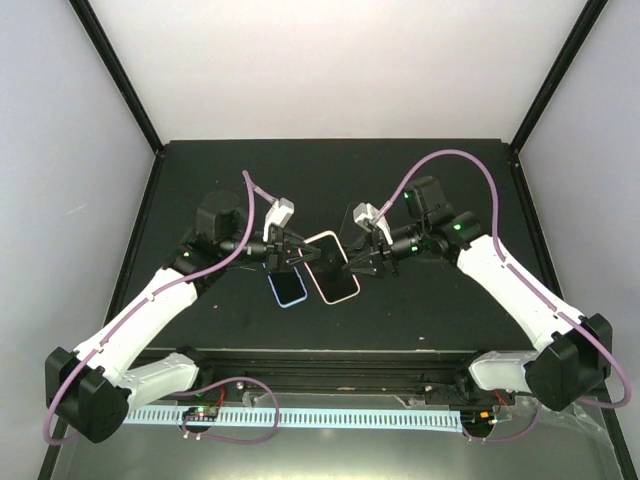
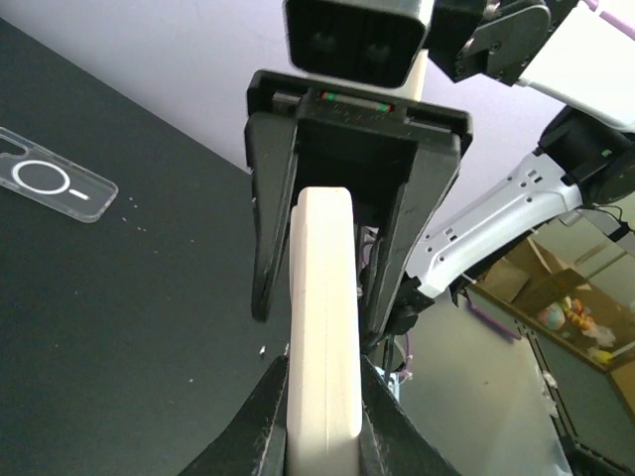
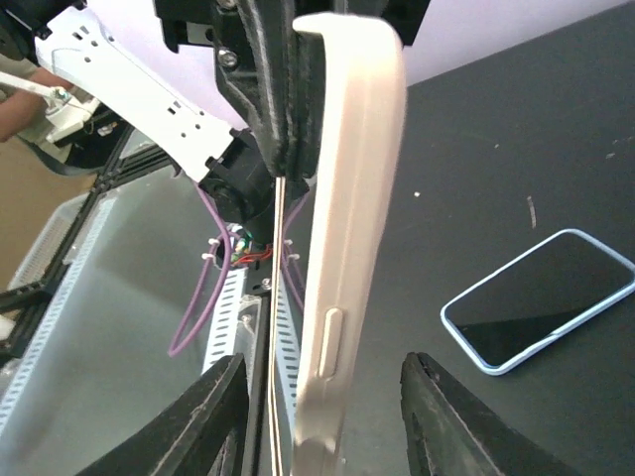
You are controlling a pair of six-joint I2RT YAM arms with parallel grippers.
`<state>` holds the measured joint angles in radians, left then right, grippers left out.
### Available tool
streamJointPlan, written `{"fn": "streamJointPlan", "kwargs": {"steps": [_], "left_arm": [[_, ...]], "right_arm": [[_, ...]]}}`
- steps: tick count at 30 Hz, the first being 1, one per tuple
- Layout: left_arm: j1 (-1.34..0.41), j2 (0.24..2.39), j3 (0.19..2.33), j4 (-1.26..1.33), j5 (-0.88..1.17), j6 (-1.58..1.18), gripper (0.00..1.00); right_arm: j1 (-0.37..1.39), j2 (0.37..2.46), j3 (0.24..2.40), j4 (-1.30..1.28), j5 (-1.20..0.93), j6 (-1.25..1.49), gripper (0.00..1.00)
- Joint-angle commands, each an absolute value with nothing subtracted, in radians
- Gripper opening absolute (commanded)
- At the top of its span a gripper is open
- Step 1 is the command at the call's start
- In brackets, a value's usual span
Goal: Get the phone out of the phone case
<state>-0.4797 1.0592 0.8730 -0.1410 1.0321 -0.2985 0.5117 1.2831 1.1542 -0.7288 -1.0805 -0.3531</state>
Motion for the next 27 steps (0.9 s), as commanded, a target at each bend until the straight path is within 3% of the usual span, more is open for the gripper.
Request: {"fn": "streamJointPlan", "kwargs": {"steps": [1,3,7,9,11,14,16,24,27], "left_arm": [[-0.488,1.043,0.928,-0.106,1.095,-0.283,0.02],[-0.49,1.045,0.927,-0.101,1.095,-0.282,0.02],[-0.49,1.046,0.927,-0.097,1.091,-0.284,0.02],[-0.49,1.045,0.925,-0.096,1.081,-0.285,0.02],[-0.491,1.043,0.926,-0.094,1.066,-0.288,0.05],[-0.491,1.026,0.913,-0.074,1.026,-0.295,0.32],[-0.491,1.005,0.879,-0.017,1.01,-0.323,0.41],[-0.492,1.011,0.79,0.165,0.994,-0.435,0.38],[-0.494,1.019,0.772,0.214,0.992,-0.467,0.29]], "right_arm": [[0.549,1.293,1.127,-0.65,-1.058,-0.284,0.41],[0.559,1.297,1.125,-0.645,-1.06,-0.274,0.35],[0.561,1.305,1.136,-0.643,-1.086,-0.257,0.07],[0.561,1.309,1.144,-0.646,-1.108,-0.247,0.01],[0.56,1.313,1.154,-0.645,-1.129,-0.229,0.01],[0.542,1.314,1.164,-0.618,-1.166,-0.178,0.01],[0.522,1.313,1.166,-0.583,-1.196,-0.13,0.01],[0.509,1.313,1.169,-0.522,-1.223,-0.046,0.01],[0.509,1.31,1.161,-0.51,-1.222,-0.035,0.01]]}}
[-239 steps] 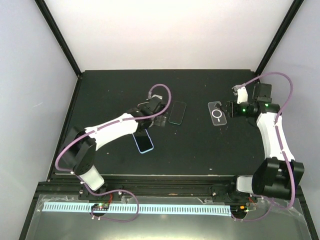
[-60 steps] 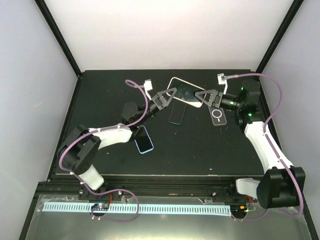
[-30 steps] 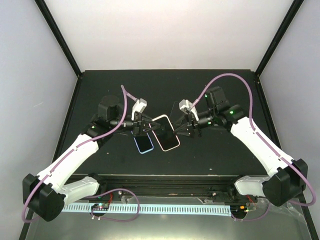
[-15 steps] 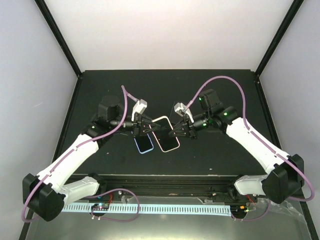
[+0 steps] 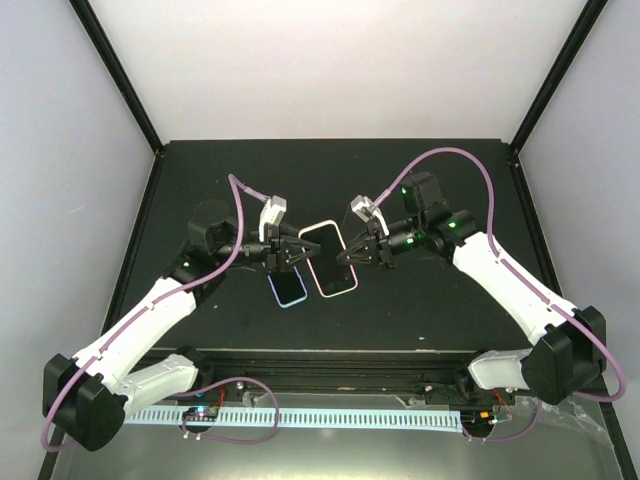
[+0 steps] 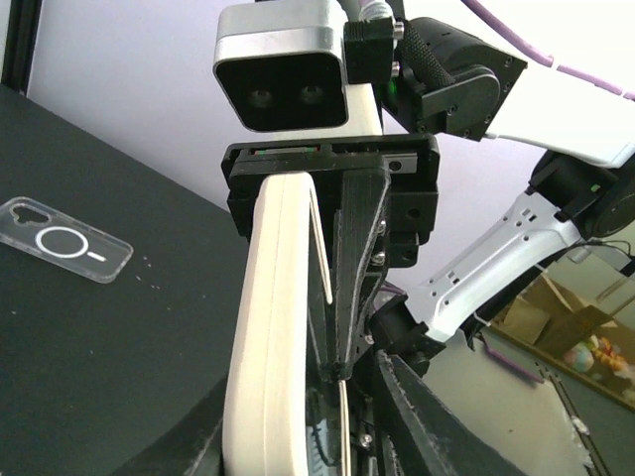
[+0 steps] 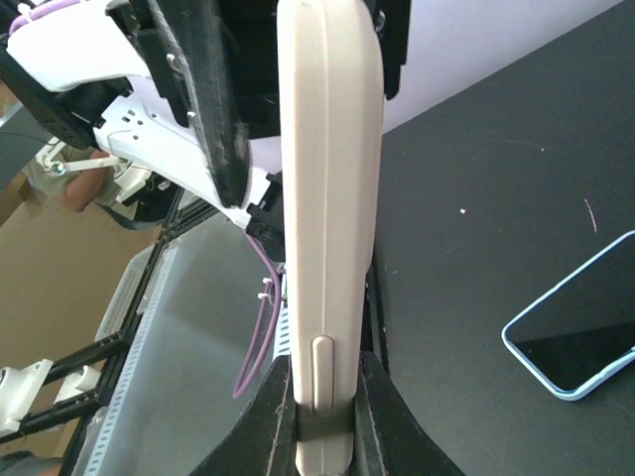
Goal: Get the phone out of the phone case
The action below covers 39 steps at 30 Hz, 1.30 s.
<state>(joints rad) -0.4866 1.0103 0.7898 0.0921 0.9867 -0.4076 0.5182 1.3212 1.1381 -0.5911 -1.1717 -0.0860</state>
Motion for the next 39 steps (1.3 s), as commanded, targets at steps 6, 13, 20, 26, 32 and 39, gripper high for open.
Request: {"fn": "streamJointPlan", "kwargs": {"steps": [6,13,20,26,32,39], "left_arm": [[-0.495,1.038,0.753,0.277,1.011,-0.506,0.16],[-0.495,1.039,0.749,0.317,1.036,-0.534,0.06],[-0.492,1.051,0.812,0.243,1.069,-0.51,0.04],[-0.489,1.088,0.887,0.219,1.161,-0.504,0.02],[-0.489,1.108,0.9,0.235,1.202,-0.525,0.02],[-0.485,1.123,0.915,0.217,1.264,-0.52,0.02]], "right_arm": [[0.509,1.307,1.157,-0.495,-1.22,-0.018,0.01],[0.508,1.31,1.164,-0.538,-1.198,-0.067,0.14],[0.506,1.308,1.235,-0.866,-1.139,-0.453,0.5],[0.509,1.282,1.204,-1.015,-1.099,-0.668,0.52],[0.522,1.266,1.19,-1.015,-1.078,-0.712,0.47],[0.539,1.267,1.22,-1.118,-1.063,-0.85,0.45]]}}
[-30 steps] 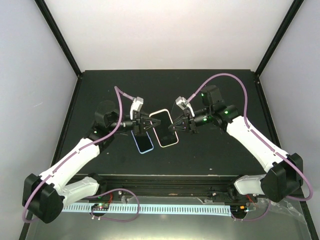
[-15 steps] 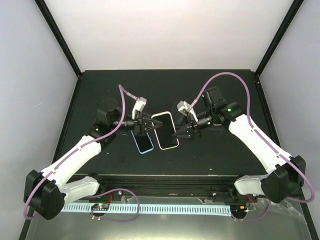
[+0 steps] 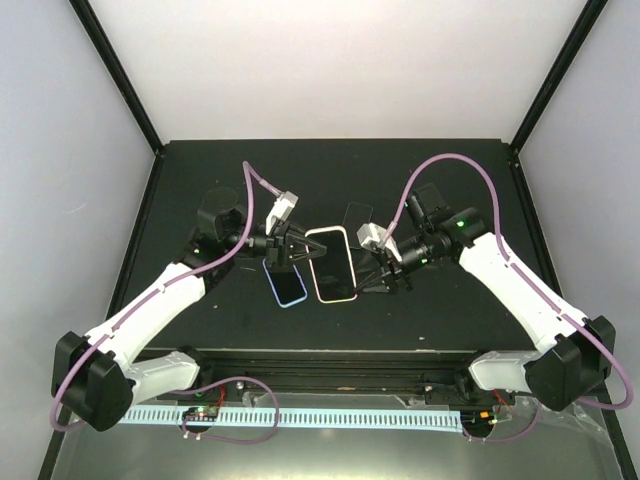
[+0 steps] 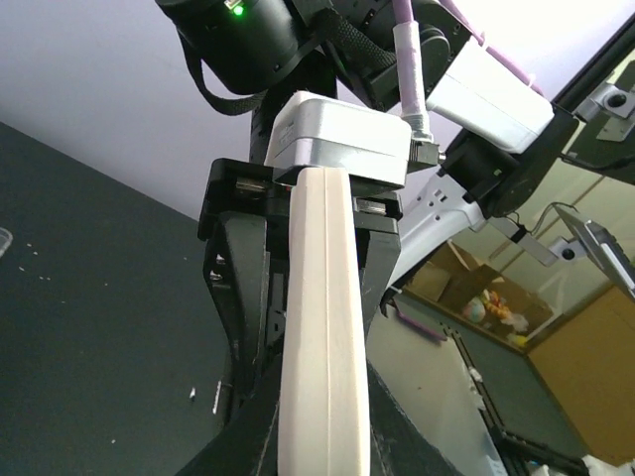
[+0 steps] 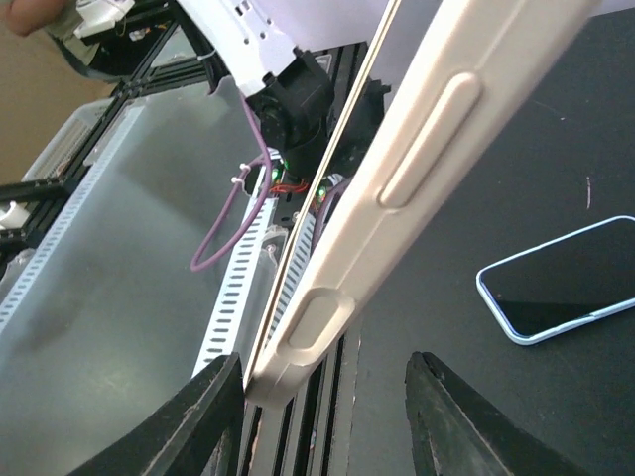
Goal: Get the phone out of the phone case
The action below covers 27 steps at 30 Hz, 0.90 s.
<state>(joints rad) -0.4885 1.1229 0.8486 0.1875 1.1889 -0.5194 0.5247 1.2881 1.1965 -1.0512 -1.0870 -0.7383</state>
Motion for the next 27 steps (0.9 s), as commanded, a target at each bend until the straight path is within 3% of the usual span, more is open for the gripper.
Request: {"fn": "streamJointPlan", "kwargs": {"steps": [1,12,19,27], "left_arm": [[-0.485,1.126,0.916,0.216,1.267,-0.519,0.02],[-0.484,1.131,0.916,0.219,1.245,-0.53,0.02],[-0.485,1.159,0.915,0.278,1.264,-0.592,0.01],[-0.485,1.187,0.944,0.259,1.291,-0.619,0.02]], "right_arm": [[0.542,1.266,1.22,-1.122,-1.056,-0.857,0.45],[0.586,1.249,1.218,-1.107,-1.008,-0.851,0.4],[0.594,1.218,1.196,-1.078,-0.961,-0.864,0.28],[0.616,1.247,1.24,-1.061,-0.902,-0.923,0.22]]}}
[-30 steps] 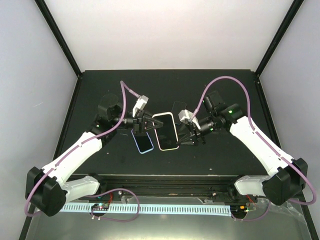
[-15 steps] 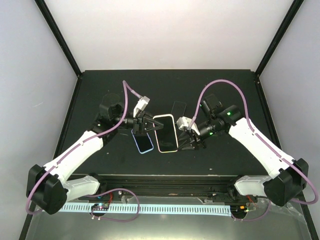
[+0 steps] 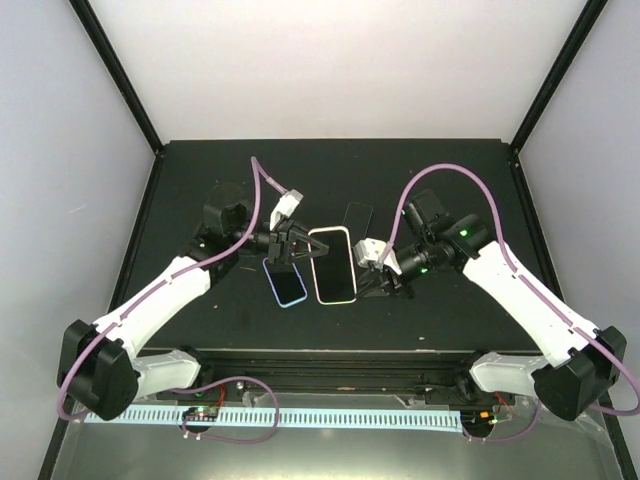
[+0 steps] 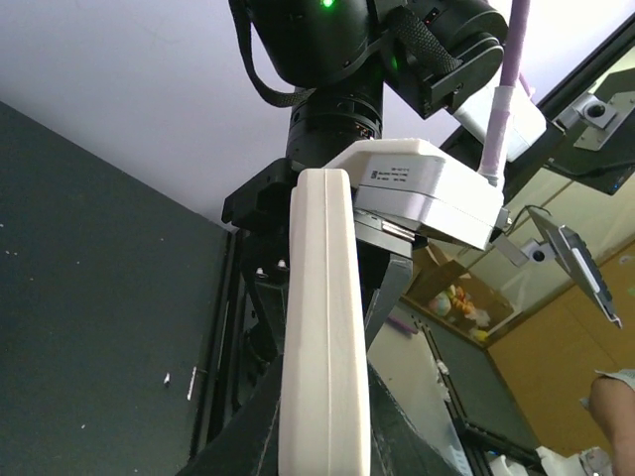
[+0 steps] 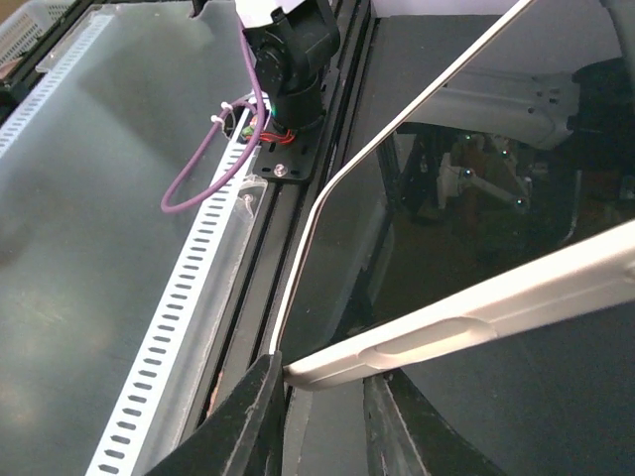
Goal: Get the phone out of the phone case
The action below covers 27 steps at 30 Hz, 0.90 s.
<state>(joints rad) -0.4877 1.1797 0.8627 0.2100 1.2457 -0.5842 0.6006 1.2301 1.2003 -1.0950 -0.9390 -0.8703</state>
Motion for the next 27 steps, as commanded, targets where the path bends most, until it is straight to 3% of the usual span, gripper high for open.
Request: {"fn": "streamJointPlan", "kwargs": {"steps": [1,12,20,27], "left_arm": [[-0.485,1.189,0.949,0.257,1.297,-0.624,0.01],[-0.484,1.193,0.915,0.338,1.345,-0.725,0.02],[-0.484,1.173,0.893,0.413,1.353,-0.797,0.02],[-0.484,1.148,0.851,0.422,1.286,-0.782,0.02]], "right_arm": [[0.617,1.254,1.245,-1.06,-0.904,-0.929,0.21],[0.63,1.298,1.291,-1.024,-0.823,-0.965,0.17],[0.602,1.313,1.25,-0.848,-0.768,-0.801,0.12],[0.515,1.284,1.222,-0.637,-0.902,-0.459,0.24]]}}
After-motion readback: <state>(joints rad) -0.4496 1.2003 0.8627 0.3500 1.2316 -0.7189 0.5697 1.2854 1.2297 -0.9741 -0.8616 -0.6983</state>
